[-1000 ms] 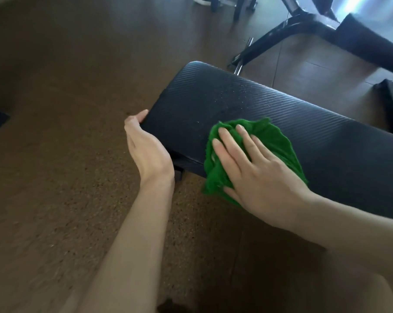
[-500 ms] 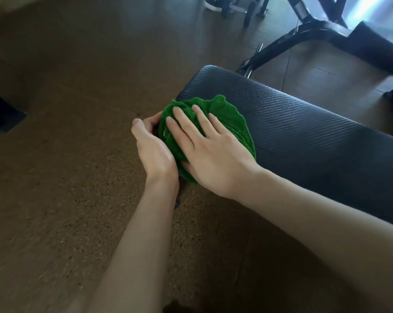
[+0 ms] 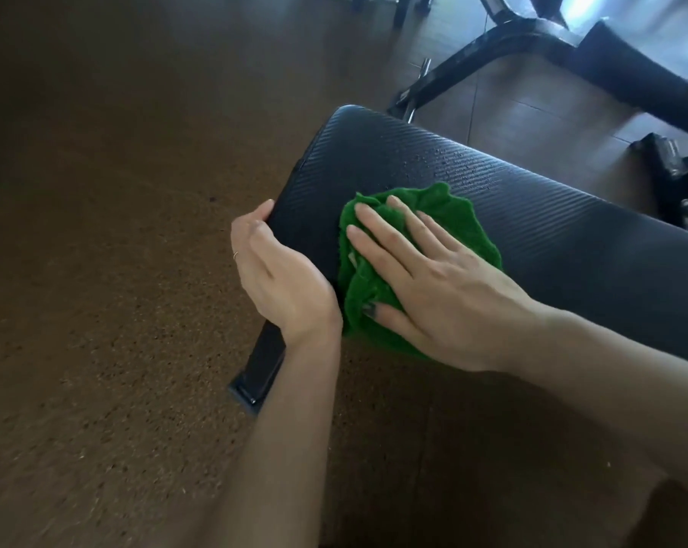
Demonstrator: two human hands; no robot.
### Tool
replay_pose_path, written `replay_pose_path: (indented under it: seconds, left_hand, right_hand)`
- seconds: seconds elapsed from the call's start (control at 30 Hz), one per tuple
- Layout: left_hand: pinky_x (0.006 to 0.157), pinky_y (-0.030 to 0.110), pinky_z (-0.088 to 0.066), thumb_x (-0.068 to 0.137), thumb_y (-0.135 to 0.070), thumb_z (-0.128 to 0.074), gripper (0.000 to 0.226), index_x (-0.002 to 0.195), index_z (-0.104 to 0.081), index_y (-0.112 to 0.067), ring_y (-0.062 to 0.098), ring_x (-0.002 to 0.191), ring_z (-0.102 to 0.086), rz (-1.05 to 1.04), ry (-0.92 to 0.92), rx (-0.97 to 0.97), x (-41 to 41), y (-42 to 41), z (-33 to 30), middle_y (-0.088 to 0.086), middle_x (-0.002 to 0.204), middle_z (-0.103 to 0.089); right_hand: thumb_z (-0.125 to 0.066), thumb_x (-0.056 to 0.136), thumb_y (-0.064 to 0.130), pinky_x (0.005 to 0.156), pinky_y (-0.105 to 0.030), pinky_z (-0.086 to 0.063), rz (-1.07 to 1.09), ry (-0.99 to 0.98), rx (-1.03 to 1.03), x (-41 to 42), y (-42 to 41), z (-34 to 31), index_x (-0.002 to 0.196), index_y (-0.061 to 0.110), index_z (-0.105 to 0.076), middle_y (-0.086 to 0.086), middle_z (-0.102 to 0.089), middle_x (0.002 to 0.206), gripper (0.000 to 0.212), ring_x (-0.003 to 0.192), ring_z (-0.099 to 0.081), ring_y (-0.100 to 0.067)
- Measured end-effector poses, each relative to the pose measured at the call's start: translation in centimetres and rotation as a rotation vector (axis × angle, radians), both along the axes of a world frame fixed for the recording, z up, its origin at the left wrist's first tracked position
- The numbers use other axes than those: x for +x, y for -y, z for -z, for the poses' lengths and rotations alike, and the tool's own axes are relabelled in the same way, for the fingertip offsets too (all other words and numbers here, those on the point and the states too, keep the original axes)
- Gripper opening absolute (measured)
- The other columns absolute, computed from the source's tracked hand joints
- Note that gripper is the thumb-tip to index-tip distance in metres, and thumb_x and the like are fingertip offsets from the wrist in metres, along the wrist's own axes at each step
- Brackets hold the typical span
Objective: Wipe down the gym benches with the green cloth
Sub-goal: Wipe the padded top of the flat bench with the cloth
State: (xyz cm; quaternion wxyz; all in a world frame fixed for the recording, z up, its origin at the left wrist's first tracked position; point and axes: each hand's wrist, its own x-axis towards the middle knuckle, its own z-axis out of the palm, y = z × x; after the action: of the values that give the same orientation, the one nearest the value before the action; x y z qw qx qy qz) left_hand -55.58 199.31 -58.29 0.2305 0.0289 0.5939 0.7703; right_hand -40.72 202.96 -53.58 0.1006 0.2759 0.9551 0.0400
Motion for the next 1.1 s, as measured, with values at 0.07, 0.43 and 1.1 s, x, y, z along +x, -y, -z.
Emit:
replay_pose_path:
  seconds: [0.07, 0.43, 1.1]
  left_hand:
    - [0.097, 0.058, -0.053, 0.093, -0.039, -0.038, 0.036, 0.104, -0.071, -0.03, 0.029, 0.11, -0.066, -0.024, -0.015, 0.008, 0.1, 0.0, 0.2, 0.006, 0.117, -0.07]
    - [0.1, 0.042, -0.057, 0.094, -0.037, -0.037, 0.045, 0.117, -0.074, -0.024, 0.016, 0.116, -0.067, -0.001, 0.032, 0.025, 0.7, 1.2, -0.9, 0.0, 0.127, -0.07]
    - [0.093, 0.052, -0.052, 0.098, -0.035, -0.037, 0.03, 0.096, -0.064, -0.023, 0.021, 0.093, -0.061, -0.084, -0.112, -0.12, 1.6, 0.0, -0.5, 0.002, 0.103, -0.065]
  right_hand:
    - [-0.014, 0.104, 0.061, 0.129, -0.05, -0.005, -0.004, -0.043, -0.056, -1.0, -0.7, 0.0, 0.166, 0.022, 0.002, -0.001, 0.006, 0.174, 0.075, 0.159, 0.007, -0.032]
    - [-0.023, 0.109, 0.052, 0.13, -0.046, -0.005, 0.1, -0.164, -0.087, 0.8, 2.8, 0.1, 0.166, 0.029, 0.001, 0.005, 0.004, 0.174, 0.066, 0.16, 0.006, -0.028]
    - [-0.02, 0.108, 0.05, 0.129, -0.046, -0.004, 0.171, -0.281, -0.207, -10.1, -4.6, -0.1, 0.165, 0.026, -0.014, 0.006, -0.004, 0.174, 0.063, 0.16, 0.0, -0.027]
